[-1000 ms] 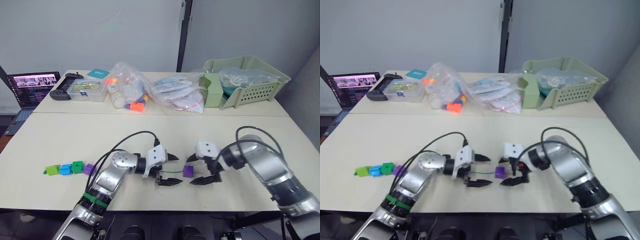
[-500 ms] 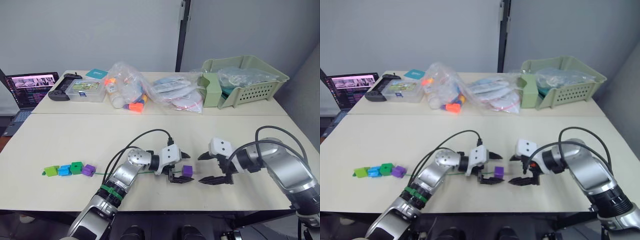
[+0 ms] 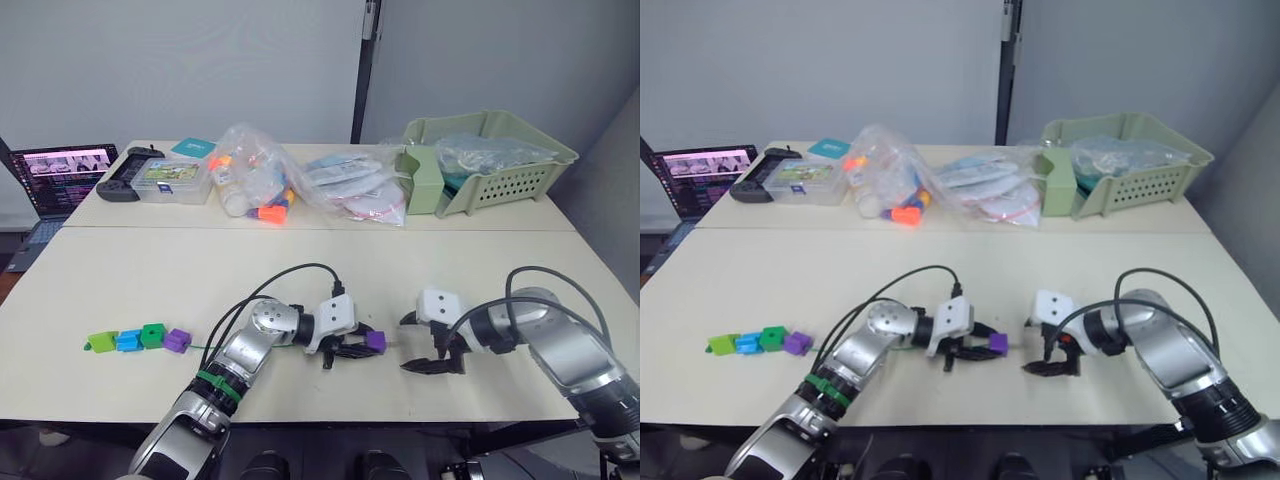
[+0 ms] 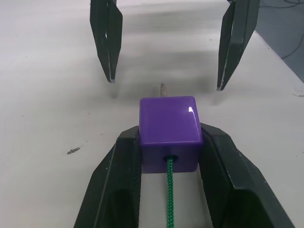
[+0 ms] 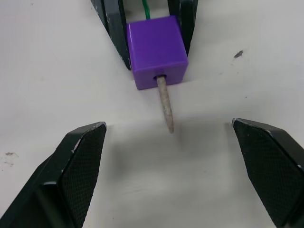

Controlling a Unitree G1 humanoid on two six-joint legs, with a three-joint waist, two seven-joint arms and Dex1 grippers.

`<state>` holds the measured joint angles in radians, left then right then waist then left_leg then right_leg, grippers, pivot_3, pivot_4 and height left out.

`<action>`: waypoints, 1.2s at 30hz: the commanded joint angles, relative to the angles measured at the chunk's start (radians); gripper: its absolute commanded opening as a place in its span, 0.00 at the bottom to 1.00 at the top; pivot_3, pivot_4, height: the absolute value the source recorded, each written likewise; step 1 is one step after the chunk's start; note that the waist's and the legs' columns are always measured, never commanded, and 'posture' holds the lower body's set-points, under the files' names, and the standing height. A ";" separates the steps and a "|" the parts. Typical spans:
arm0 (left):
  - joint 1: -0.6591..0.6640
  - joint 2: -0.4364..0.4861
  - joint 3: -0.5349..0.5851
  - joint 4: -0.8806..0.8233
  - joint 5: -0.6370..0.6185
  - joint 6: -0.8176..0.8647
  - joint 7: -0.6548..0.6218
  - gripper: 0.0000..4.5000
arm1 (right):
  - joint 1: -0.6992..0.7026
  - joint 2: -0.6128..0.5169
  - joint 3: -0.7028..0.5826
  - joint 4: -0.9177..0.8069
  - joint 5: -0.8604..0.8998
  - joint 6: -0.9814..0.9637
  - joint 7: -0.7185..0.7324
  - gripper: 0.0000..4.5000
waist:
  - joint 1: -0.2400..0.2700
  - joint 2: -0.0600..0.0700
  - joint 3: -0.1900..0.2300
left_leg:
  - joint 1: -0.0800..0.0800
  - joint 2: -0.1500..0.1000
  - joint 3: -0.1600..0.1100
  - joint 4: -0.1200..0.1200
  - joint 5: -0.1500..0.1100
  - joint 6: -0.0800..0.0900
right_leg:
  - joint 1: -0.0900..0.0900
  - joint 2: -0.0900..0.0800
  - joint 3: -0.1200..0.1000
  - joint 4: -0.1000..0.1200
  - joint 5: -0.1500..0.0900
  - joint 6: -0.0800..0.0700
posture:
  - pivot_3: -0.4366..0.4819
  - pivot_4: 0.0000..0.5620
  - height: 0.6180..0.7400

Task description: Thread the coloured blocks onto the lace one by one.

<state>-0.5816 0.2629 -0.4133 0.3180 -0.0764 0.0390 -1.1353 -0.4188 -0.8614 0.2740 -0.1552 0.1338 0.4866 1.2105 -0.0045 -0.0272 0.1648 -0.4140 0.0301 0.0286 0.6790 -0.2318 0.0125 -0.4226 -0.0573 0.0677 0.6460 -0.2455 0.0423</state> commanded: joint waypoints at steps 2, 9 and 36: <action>-0.007 0.005 -0.011 -0.024 0.012 -0.002 -0.013 0.26 | -0.015 0.017 0.021 0.014 -0.032 -0.032 -0.016 0.94 | -0.001 0.000 0.000 | 0.000 0.000 0.000 0.000 0.000 0.000 | 0.000 0.000 0.000 0.000 0.000 0.000 | 0.48 0.27 1.00; -0.016 0.003 -0.023 -0.019 0.028 0.012 -0.011 0.26 | -0.013 0.019 0.013 -0.010 -0.010 0.010 -0.006 0.43 | -0.002 0.000 0.000 | 0.000 0.000 0.000 0.000 0.000 0.000 | 0.001 0.000 0.000 0.000 0.000 0.000 | 0.48 0.27 1.00; 0.411 0.739 0.440 -0.288 -0.141 0.035 -0.201 0.26 | -0.170 0.119 0.114 0.207 -0.042 -0.074 0.077 0.00 | -0.043 0.000 0.000 | 0.008 0.005 0.002 -0.004 0.000 0.000 | 0.001 0.002 0.000 0.002 -0.001 -0.003 | 0.48 0.27 1.00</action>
<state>-0.2018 0.9525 -0.0426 -0.0130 -0.2143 0.1011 -1.3118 -0.5757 -0.7479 0.3834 0.0400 0.0982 0.4206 1.2775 -0.0477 -0.0276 0.1649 -0.4064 0.0350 0.0305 0.6745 -0.2319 0.0126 -0.4217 -0.0556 0.0680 0.6477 -0.2466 0.0391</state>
